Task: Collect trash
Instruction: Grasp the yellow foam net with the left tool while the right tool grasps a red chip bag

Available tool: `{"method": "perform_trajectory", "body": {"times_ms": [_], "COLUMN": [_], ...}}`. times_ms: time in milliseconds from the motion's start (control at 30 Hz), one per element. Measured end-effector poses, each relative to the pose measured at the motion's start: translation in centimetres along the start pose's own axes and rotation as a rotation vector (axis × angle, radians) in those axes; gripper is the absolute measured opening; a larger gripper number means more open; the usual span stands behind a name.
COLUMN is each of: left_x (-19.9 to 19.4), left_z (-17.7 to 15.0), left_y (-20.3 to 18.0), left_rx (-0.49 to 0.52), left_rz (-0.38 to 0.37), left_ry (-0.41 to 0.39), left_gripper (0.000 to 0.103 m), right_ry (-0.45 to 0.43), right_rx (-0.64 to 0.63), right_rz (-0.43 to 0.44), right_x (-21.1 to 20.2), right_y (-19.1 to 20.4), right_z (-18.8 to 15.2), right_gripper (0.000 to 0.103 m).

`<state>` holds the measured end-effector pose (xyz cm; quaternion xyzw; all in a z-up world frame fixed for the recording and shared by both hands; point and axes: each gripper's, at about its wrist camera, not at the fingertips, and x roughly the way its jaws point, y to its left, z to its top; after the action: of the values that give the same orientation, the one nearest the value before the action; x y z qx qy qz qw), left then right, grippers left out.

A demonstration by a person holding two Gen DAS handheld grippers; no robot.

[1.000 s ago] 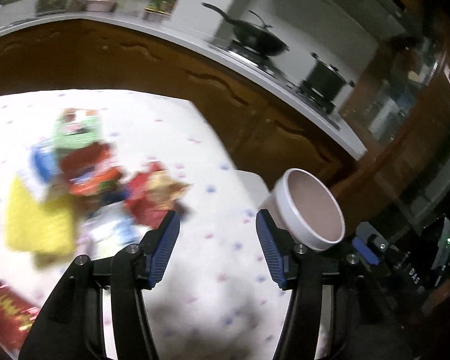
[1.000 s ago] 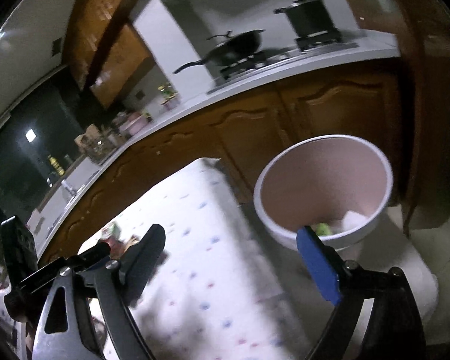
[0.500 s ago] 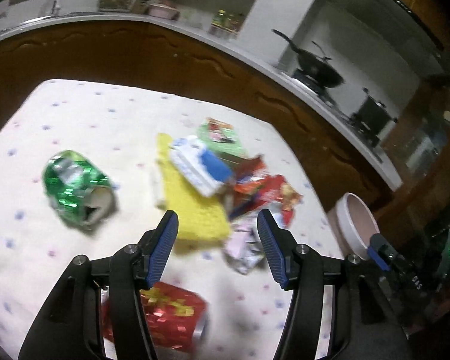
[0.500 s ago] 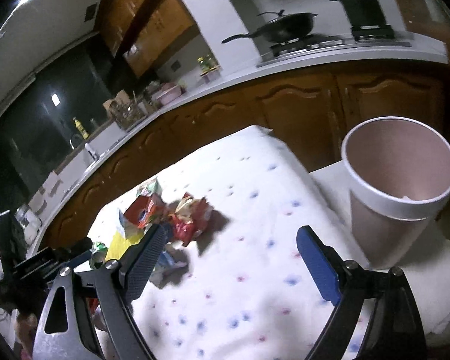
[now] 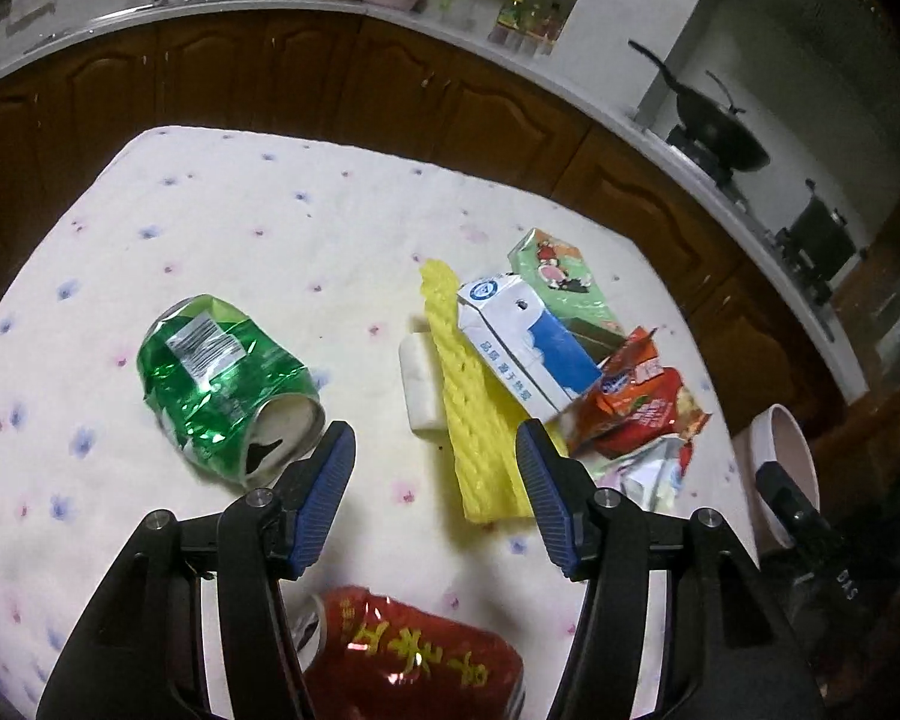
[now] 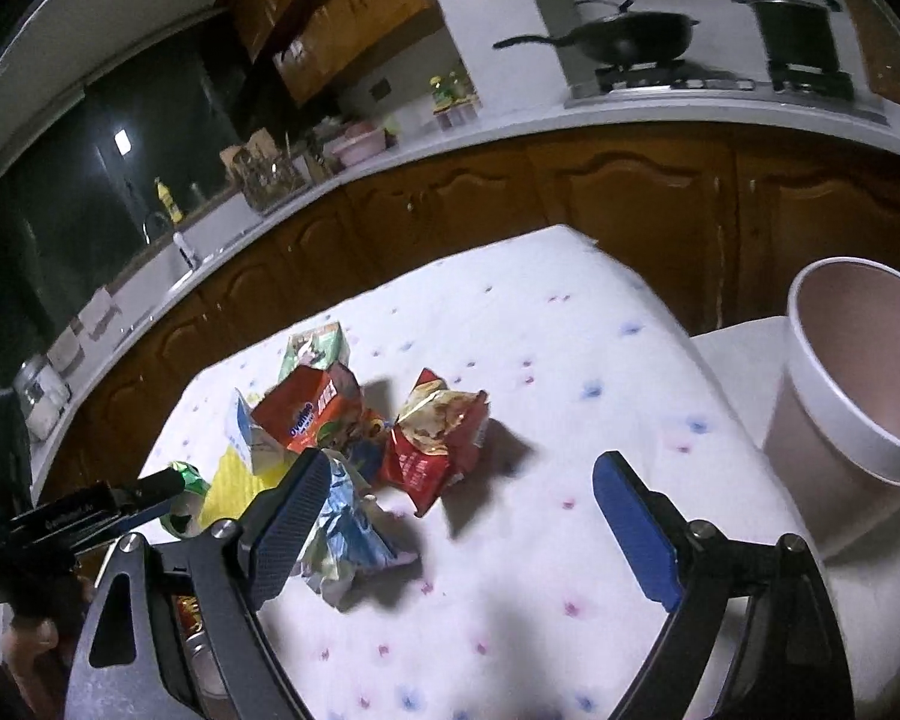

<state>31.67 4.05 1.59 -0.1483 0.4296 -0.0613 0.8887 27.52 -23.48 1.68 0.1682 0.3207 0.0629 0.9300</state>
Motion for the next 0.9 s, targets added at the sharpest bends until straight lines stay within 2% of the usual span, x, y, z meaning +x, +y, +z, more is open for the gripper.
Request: {"method": "perform_trajectory", "body": {"times_ms": [233,333,400,467,500,567,600,633,900], "left_x": [2.3,3.3,3.9,4.6,4.8,5.3,5.4,5.3,2.8], "left_z": [0.7,0.9,0.9,0.8,0.7,0.5,0.5,0.5,0.6], "left_y": [-0.6,-0.7,-0.9,-1.1,-1.1,-1.2,-1.1,-1.0,-0.3], "left_rx": [0.016,0.012,0.018,0.024,0.027,0.025,0.022,0.018,-0.001], "left_rz": [0.003,0.006,0.006,0.006,0.005,-0.001,-0.005,-0.014,-0.032], "left_ry": [0.061,0.087,0.103,0.127,0.137,0.158,0.161,0.157,0.073], "left_gripper": [0.056,0.055,0.051,0.036,0.033,0.015,0.014,0.013,0.01], "right_ry": [0.072,0.088,0.112,0.128,0.14,0.14,0.137,0.137,0.107], "right_rx": [-0.02,-0.024,-0.015,-0.01,-0.006,0.009,0.005,0.001,-0.017], "right_rz": [-0.004,-0.02,-0.014,-0.016,-0.017,0.006,0.0,-0.008,0.0], "right_x": [3.4,4.5,5.5,6.3,6.7,6.9,6.8,6.7,5.1], "right_y": [0.2,0.3,0.2,0.1,0.0,-0.2,-0.1,-0.1,0.0], "right_z": [0.7,1.0,1.0,1.0,0.9,0.8,0.8,0.9,0.4], "right_gripper": [0.087,0.081,0.078,0.066,0.062,0.047,0.04,0.029,0.026]}}
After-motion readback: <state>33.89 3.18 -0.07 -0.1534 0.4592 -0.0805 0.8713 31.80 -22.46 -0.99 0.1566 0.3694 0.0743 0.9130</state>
